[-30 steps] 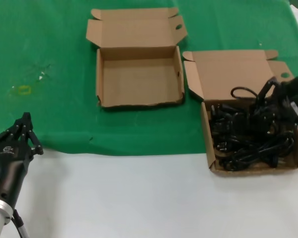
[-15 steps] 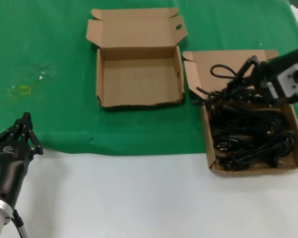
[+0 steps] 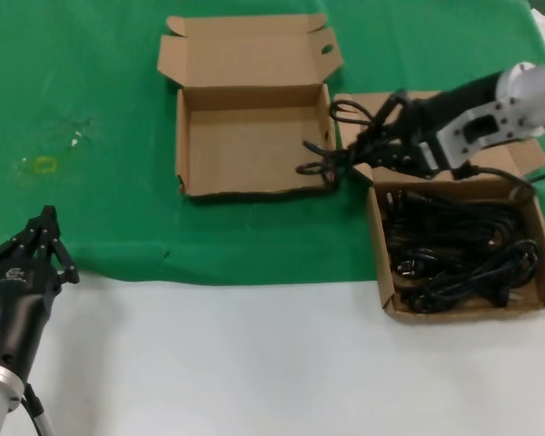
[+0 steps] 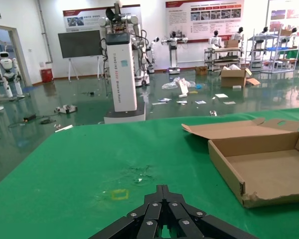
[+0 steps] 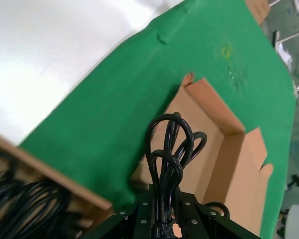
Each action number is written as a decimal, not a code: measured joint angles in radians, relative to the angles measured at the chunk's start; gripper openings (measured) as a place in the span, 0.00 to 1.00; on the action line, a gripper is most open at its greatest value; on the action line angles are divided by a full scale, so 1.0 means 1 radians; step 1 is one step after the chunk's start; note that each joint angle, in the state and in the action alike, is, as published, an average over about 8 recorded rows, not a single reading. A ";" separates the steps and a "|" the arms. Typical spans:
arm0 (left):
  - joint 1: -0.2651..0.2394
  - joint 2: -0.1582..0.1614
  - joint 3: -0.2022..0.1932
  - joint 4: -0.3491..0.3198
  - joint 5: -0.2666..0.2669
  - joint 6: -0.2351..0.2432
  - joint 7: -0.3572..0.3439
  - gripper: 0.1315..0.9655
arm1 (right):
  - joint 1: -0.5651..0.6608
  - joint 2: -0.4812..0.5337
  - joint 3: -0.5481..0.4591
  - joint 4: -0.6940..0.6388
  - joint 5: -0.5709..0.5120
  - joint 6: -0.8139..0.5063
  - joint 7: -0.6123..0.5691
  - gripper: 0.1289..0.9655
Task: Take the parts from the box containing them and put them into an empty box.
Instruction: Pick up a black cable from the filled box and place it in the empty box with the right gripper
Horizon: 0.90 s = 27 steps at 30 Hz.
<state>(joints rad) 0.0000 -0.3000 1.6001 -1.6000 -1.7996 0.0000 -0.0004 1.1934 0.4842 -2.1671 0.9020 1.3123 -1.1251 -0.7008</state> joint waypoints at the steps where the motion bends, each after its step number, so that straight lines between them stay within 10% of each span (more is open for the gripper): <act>1: 0.000 0.000 0.000 0.000 0.000 0.000 0.000 0.01 | 0.003 -0.014 -0.001 -0.016 0.002 0.012 -0.014 0.09; 27: 0.000 0.000 0.000 0.000 0.000 0.000 0.000 0.01 | 0.178 -0.417 0.138 -0.738 0.153 0.329 -0.567 0.09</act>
<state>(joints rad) 0.0000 -0.3000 1.6000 -1.6000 -1.7997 0.0000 -0.0004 1.3713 0.0675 -2.0289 0.1637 1.4652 -0.7966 -1.2673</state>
